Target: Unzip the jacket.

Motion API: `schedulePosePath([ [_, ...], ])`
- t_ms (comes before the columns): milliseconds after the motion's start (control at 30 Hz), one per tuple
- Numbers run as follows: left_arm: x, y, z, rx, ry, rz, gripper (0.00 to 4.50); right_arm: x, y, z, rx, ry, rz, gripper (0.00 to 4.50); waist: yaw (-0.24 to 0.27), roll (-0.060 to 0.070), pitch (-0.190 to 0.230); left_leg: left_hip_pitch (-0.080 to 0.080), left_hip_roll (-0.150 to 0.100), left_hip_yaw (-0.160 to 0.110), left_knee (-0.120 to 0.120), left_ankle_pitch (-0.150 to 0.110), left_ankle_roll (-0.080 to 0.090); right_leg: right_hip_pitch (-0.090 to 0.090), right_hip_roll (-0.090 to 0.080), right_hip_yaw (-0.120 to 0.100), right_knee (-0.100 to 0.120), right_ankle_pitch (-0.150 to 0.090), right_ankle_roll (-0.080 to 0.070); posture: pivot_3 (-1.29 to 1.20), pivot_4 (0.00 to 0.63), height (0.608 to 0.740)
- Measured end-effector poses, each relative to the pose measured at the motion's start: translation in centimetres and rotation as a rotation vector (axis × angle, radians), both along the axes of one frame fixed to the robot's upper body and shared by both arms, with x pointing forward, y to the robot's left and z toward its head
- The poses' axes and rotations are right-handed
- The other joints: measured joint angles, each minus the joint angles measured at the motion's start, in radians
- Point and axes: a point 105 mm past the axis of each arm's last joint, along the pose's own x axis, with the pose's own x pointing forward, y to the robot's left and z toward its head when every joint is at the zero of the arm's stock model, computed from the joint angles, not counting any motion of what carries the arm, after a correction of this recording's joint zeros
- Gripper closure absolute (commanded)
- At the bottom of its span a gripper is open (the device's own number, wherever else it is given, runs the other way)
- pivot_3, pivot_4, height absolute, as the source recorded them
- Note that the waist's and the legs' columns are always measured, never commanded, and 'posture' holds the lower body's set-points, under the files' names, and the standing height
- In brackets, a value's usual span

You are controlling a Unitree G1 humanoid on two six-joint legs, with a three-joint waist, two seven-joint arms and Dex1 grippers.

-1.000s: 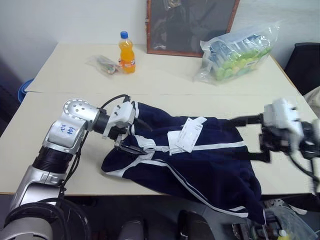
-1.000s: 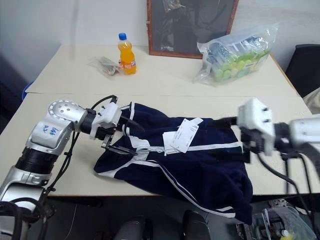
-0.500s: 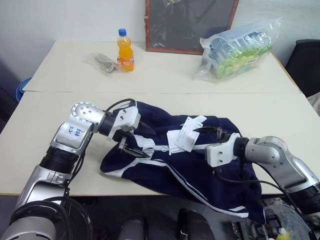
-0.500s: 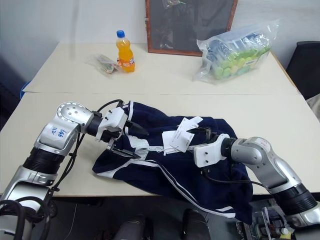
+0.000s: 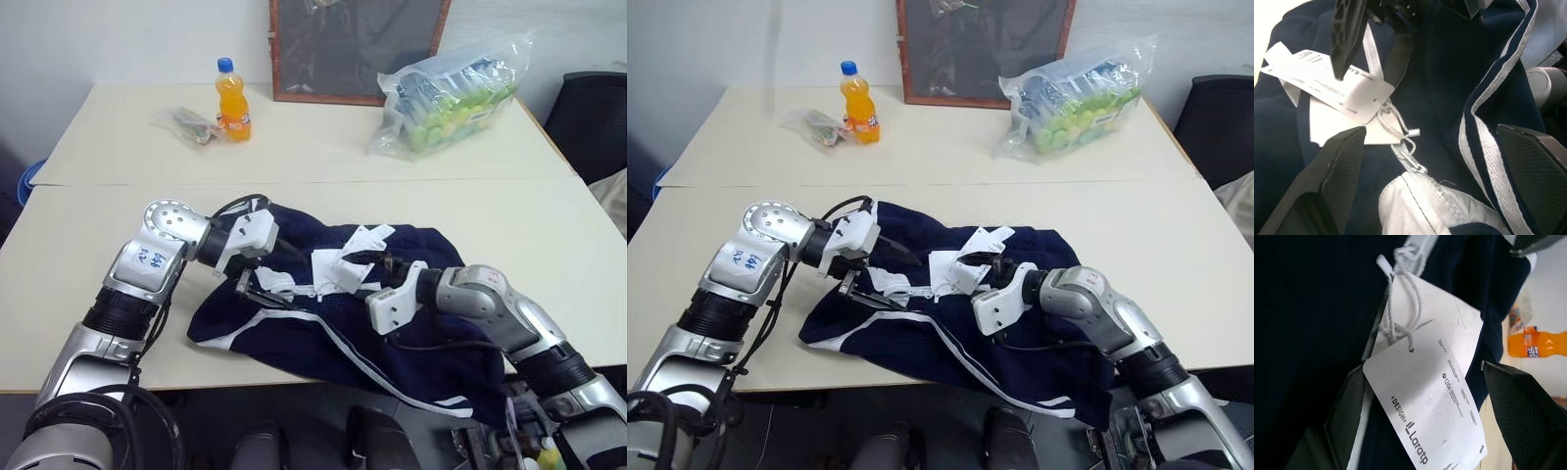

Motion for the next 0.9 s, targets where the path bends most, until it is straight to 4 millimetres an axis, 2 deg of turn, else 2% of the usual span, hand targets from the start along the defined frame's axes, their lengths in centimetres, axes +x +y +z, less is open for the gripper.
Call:
schedulePosePath([
  [100, 0.0, 0.0, 0.0, 0.0, -0.001, 0.001, 0.0, 0.1, 0.8, 0.8, 0.097, 0.028, -0.006, 0.65, 0.001, 0.0, 0.0, 0.0, 0.0, 0.0, 0.0, 0.0, 0.0, 0.0, 0.0, 0.0, 0.0, 0.0, 0.0, 0.0, 0.15, 0.74],
  [200, 0.0, 0.1, 0.0, 0.002, -0.002, 0.006, 0.0, 0.3, 0.5, 1.9, 0.158, 0.022, -0.019, 0.65, 0.005, 0.0, 0.0, 0.0, 0.0, 0.0, 0.0, 0.0, 0.0, 0.0, 0.0, 0.0, 0.0, 0.0, 0.0, 0.0, 0.15, 0.74],
  [267, 0.1, 0.1, 0.0, 0.002, -0.005, 0.01, 0.0, 0.3, 0.4, 2.1, 0.174, 0.016, -0.019, 1.04, 0.004, 0.0, 0.0, 0.0, 0.0, 0.0, 0.0, 0.0, 0.0, 0.0, 0.0, 0.0, 0.0, 0.0, 0.0, 0.0, 0.15, 0.74],
  [300, 0.1, 0.1, 0.0, 0.001, -0.006, 0.012, 0.0, 0.2, 0.4, 2.0, 0.177, 0.017, -0.018, 1.26, 0.003, 0.0, 0.0, 0.0, 0.0, 0.0, 0.0, 0.0, 0.0, 0.0, 0.0, 0.0, 0.0, 0.0, 0.0, 0.0, 0.15, 0.74],
  [567, 0.2, 0.2, 0.0, 0.007, -0.009, 0.017, 0.0, -0.1, -0.9, -0.4, 0.005, -0.08, -0.023, 1.26, 0.001, 0.0, 0.0, 0.0, 0.0, 0.0, 0.0, 0.0, 0.0, 0.0, 0.0, 0.0, 0.0, 0.0, 0.0, 0.0, 0.15, 0.74],
  [700, 0.3, 0.3, -0.2, 0.008, -0.007, 0.021, 0.0, 0.5, 0.1, -0.8, 0.061, -0.091, -0.047, 1.26, 0.001, 0.0, 0.0, 0.0, 0.0, 0.0, 0.0, 0.0, 0.0, 0.0, 0.0, 0.0, 0.001, 0.0, 0.0, 0.0, 0.15, 0.74],
  [900, 0.6, 0.5, -0.4, 0.009, 0.001, 0.031, 0.0, 1.3, 1.4, -0.1, 0.124, -0.114, -0.059, 1.26, -0.001, 0.0, 0.0, 0.0, 0.0, 0.0, 0.0, 0.0, 0.0, 0.0, 0.0, 0.0, 0.001, 0.0, 0.0, 0.0, 0.15, 0.74],
])
